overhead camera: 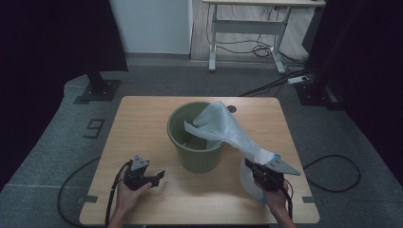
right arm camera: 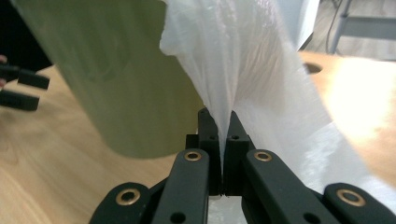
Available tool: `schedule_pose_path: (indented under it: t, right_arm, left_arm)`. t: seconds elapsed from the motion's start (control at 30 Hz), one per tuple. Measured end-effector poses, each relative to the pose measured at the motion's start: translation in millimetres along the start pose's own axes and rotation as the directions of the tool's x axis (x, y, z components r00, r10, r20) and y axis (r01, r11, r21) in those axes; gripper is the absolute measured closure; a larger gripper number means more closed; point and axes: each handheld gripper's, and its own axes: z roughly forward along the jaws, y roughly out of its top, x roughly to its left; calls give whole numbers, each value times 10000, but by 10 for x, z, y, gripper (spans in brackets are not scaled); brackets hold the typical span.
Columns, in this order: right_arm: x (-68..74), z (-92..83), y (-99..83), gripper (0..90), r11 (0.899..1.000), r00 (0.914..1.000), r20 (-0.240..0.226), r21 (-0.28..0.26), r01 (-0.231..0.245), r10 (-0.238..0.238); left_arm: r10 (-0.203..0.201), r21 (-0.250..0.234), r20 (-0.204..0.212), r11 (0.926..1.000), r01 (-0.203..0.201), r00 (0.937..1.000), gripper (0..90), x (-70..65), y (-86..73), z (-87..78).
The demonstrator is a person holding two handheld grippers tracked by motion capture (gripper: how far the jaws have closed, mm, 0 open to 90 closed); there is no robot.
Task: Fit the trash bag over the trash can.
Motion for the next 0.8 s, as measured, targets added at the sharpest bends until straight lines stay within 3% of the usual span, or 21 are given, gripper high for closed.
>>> schedule_pose_path:
  t: [0.33,0.47,0.7,0.8]
  right_arm:
    - [-51,-161,342,883,9961,9988,270,-771,429,-409]
    - [-52,-173,485,883,9919,9975,209,-1064,693,-675]
    - [-29,-104,738,882,9888,9963,-55,-1236,841,-854]
    - [6,-82,852,882,9880,9956,-120,-1248,912,-934]
  left_arm:
    - [165,-741,279,9971,-144,9995,206,-115,168,-196]
    - [337,-1084,120,9936,-322,9994,204,-169,231,-315]
    - [97,-1815,65,9834,-84,9999,226,-252,431,-595]
    - [53,-2252,-106,9743,-75,9999,232,-345,576,-740]
